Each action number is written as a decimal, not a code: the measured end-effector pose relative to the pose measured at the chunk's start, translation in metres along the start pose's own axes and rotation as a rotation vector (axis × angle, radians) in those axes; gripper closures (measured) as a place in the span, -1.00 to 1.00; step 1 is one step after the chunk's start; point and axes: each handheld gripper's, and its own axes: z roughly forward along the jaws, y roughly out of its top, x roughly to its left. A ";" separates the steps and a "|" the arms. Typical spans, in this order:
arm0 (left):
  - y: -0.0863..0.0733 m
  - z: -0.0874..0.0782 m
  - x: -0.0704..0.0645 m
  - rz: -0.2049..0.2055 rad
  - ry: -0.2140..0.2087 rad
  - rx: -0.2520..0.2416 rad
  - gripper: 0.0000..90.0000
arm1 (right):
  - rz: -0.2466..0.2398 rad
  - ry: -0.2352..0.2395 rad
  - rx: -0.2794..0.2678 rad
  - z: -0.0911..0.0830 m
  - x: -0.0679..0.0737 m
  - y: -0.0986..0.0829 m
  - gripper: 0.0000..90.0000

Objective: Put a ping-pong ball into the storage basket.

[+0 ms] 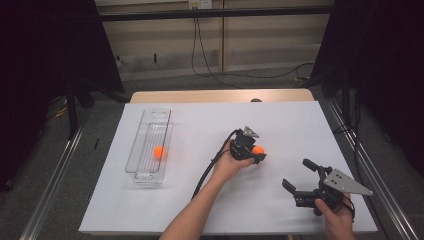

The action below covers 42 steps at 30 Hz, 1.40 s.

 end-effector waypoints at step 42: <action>-0.019 -0.056 0.004 -0.020 -0.041 -0.001 0.13 | -0.012 -0.002 0.005 0.000 0.001 0.000 -0.96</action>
